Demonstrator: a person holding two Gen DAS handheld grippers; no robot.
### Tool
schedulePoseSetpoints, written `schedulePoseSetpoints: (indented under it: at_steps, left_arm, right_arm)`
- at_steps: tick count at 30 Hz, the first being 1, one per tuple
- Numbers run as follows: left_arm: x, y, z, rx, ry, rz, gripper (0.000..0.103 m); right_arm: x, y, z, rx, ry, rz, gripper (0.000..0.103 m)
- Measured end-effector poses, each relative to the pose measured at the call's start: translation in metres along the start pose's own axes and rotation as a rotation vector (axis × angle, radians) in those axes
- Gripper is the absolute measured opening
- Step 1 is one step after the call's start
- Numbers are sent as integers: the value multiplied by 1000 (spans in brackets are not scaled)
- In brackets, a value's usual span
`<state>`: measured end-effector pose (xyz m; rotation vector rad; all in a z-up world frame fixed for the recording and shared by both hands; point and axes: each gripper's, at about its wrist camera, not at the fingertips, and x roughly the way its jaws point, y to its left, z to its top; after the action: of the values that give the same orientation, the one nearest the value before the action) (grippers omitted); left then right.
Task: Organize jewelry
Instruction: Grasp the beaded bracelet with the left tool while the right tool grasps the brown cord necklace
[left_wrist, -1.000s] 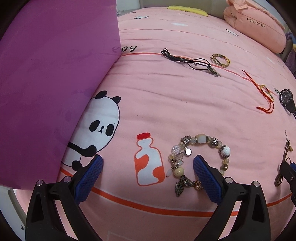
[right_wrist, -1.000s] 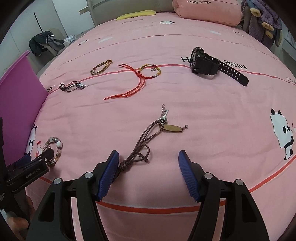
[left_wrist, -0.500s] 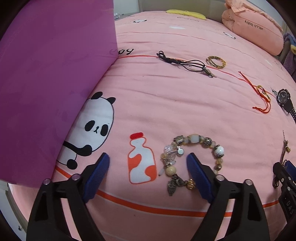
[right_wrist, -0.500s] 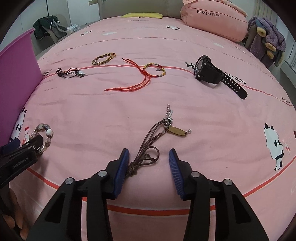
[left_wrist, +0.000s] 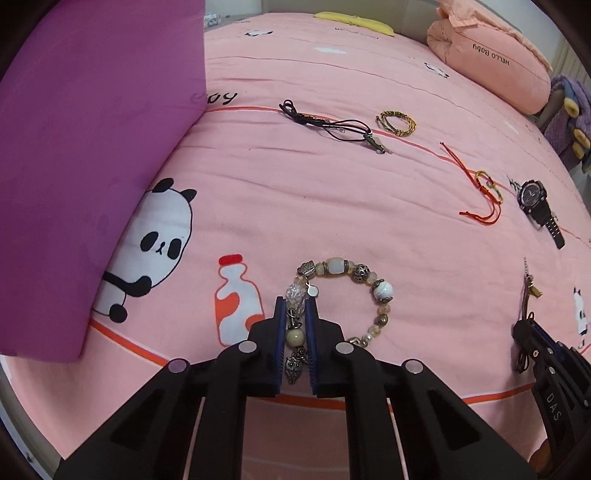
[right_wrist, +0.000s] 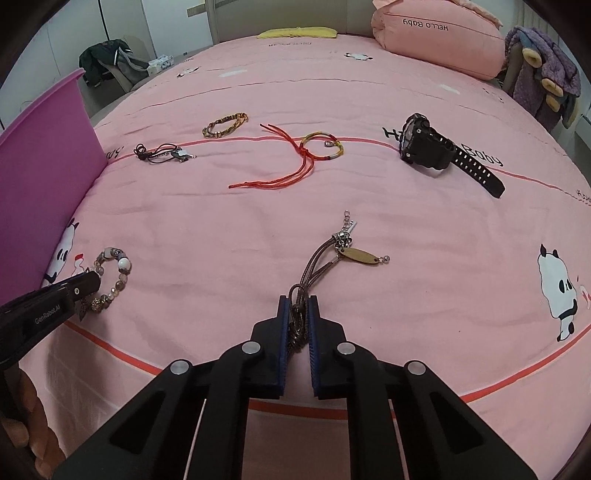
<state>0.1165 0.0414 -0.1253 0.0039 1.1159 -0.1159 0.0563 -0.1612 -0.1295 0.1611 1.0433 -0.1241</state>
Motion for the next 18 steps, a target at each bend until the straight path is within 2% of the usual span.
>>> schedulePoseSetpoints:
  at_steps: [11,18]
  left_arm:
    - [-48,1,-1,-3,-29,-96,10]
    - [-90,2,8,9,-85,-101,10]
  right_arm:
    - [-46,-2,0,-1,-47,69,10]
    - [-85,9,13,-19,-119,107,10]
